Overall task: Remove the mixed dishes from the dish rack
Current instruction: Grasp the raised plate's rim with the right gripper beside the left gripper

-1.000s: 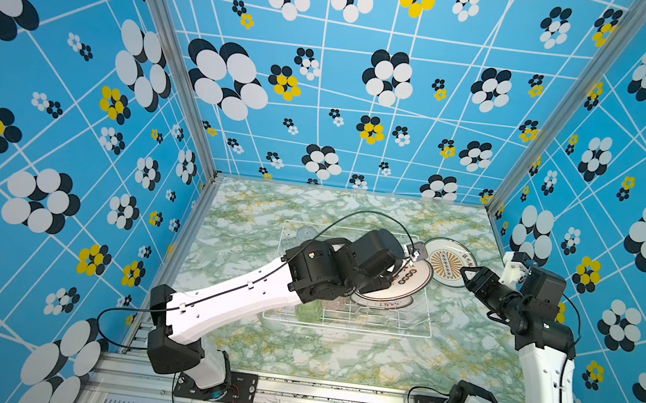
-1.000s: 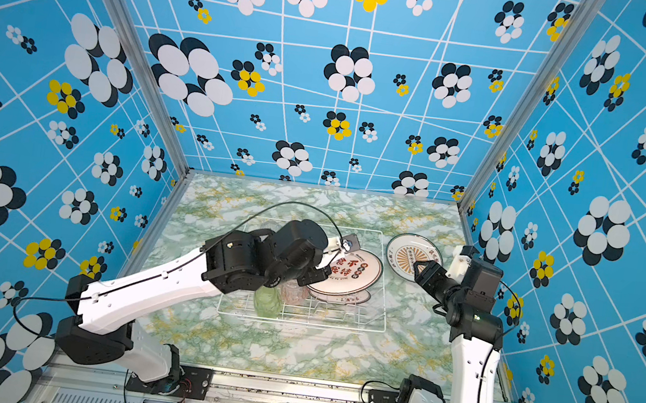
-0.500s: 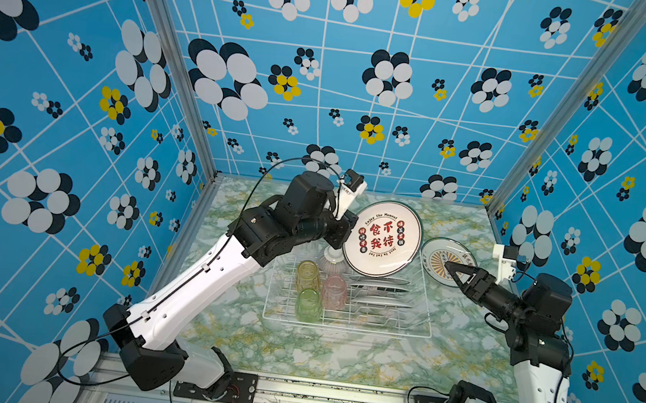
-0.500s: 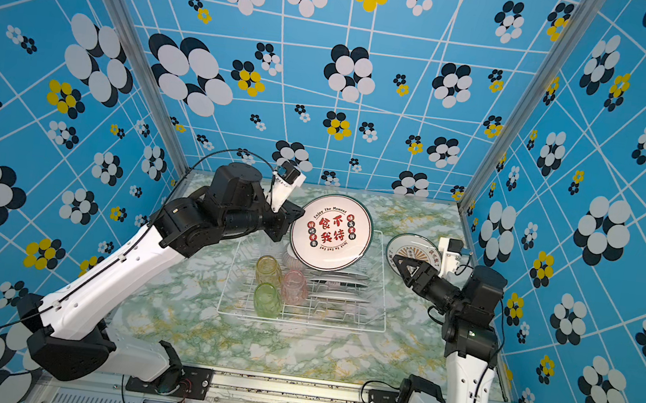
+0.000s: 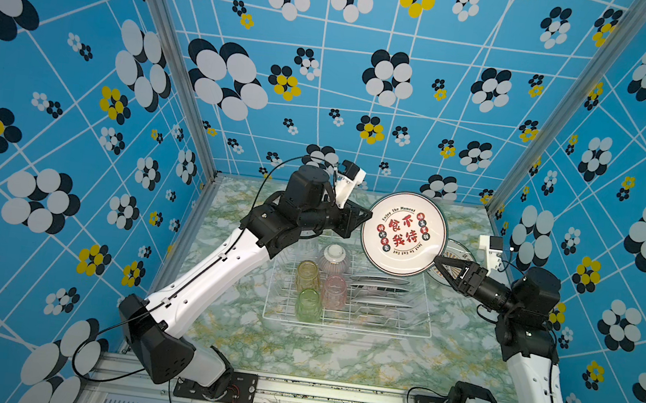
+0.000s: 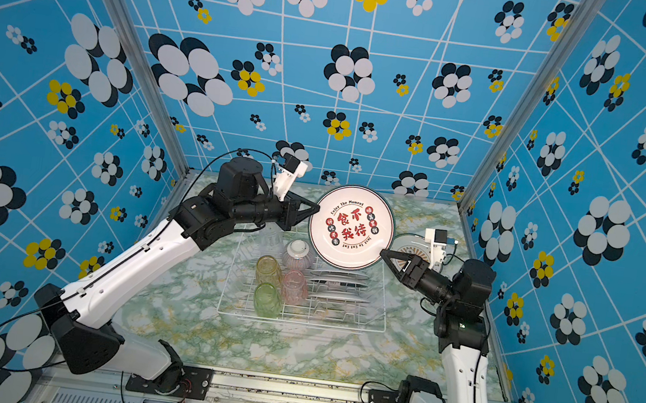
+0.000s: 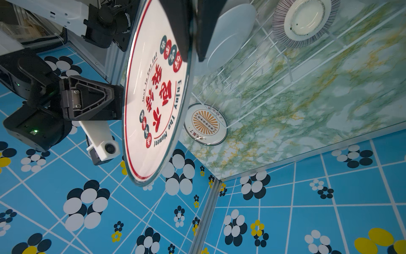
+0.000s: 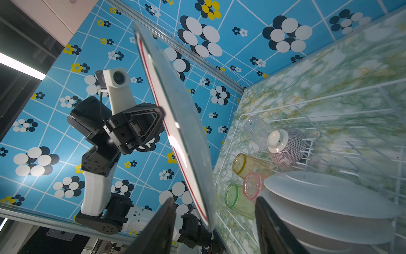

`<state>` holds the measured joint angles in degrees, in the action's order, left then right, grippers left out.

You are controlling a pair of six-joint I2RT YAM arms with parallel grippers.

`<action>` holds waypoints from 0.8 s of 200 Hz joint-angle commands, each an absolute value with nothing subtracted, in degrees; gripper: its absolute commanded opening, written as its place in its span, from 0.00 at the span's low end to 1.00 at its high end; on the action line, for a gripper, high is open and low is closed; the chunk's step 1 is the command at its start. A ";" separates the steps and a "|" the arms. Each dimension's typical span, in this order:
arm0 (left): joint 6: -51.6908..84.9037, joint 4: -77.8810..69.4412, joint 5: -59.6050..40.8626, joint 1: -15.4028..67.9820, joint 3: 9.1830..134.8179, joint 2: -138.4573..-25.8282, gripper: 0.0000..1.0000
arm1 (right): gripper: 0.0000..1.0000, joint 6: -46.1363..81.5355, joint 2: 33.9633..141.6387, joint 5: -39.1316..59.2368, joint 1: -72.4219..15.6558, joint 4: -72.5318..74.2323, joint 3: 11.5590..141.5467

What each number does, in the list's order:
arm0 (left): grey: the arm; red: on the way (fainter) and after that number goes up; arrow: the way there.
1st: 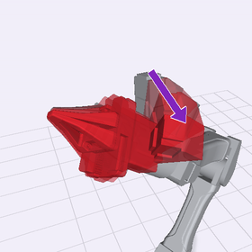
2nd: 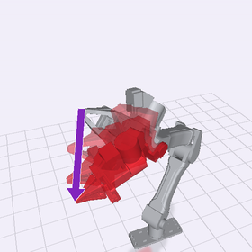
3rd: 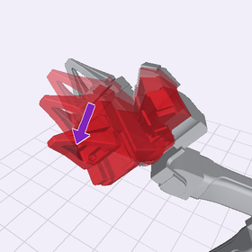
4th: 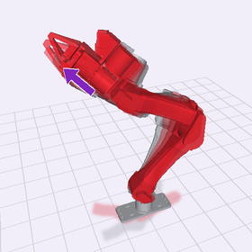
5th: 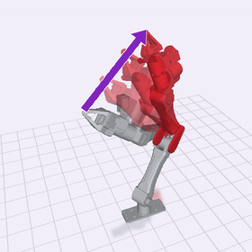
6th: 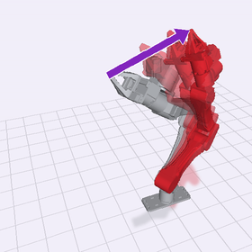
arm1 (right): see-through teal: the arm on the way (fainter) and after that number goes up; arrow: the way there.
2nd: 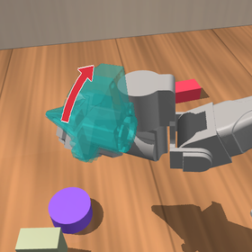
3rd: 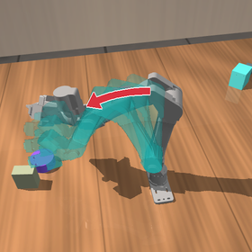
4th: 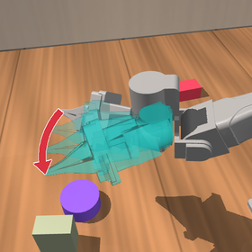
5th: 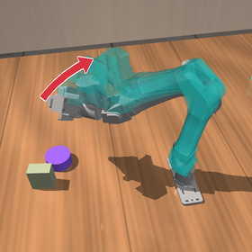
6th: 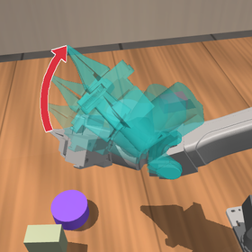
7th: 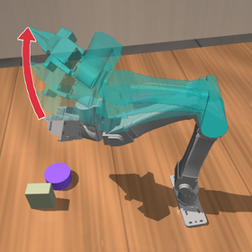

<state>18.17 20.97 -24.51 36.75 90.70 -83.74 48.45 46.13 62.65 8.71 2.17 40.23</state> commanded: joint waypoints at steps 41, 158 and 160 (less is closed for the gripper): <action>22.99 12.38 -29.76 36.12 89.50 -86.67 0.00 | 0.44 57.01 48.30 59.79 7.40 16.29 38.54; 17.09 21.28 -24.25 36.23 92.46 -89.94 0.22 | 0.00 55.02 51.79 45.28 7.91 10.70 40.12; 16.58 22.00 -23.49 36.22 92.46 -89.74 0.22 | 0.00 54.91 52.10 44.83 8.20 10.37 40.20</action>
